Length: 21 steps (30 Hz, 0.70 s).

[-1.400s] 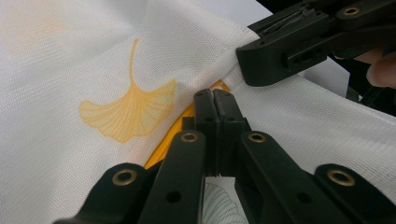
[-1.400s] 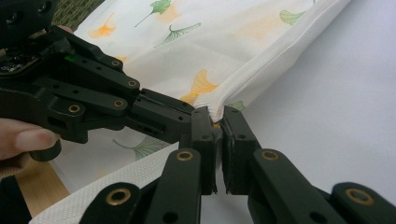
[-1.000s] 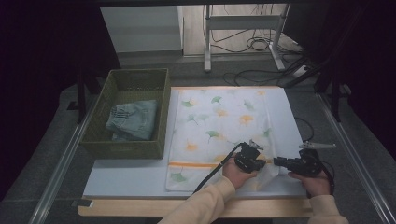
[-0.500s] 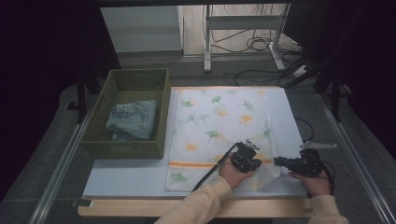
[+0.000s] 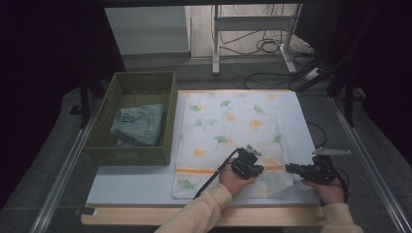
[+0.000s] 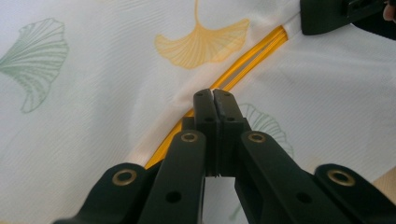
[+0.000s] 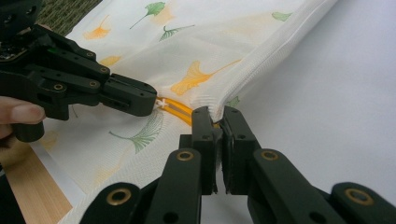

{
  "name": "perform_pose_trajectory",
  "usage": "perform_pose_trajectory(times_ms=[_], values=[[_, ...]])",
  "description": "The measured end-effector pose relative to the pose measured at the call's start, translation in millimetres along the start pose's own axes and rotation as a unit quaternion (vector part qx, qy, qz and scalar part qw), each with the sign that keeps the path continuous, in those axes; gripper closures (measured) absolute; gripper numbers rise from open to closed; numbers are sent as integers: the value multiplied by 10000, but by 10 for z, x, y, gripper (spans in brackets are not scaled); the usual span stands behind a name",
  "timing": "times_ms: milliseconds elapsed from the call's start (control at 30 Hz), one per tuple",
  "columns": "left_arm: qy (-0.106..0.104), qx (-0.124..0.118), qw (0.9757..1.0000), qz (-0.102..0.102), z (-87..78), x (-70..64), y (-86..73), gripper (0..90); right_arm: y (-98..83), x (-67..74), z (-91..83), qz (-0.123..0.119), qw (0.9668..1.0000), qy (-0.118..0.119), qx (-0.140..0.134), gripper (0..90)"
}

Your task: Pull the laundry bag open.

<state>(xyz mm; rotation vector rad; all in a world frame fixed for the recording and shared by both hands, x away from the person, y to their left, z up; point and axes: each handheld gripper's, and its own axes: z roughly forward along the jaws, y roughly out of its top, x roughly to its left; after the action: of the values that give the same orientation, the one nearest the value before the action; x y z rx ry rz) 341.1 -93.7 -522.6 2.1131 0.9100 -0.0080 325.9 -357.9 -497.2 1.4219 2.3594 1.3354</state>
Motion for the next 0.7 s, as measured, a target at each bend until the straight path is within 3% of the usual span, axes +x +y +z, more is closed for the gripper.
perform_pose_trajectory(times_ms=[700], values=[[59,-34,9999,-92,-133,107,-131,900,-7,-10,-19,15,10000,-7,-41,843]])
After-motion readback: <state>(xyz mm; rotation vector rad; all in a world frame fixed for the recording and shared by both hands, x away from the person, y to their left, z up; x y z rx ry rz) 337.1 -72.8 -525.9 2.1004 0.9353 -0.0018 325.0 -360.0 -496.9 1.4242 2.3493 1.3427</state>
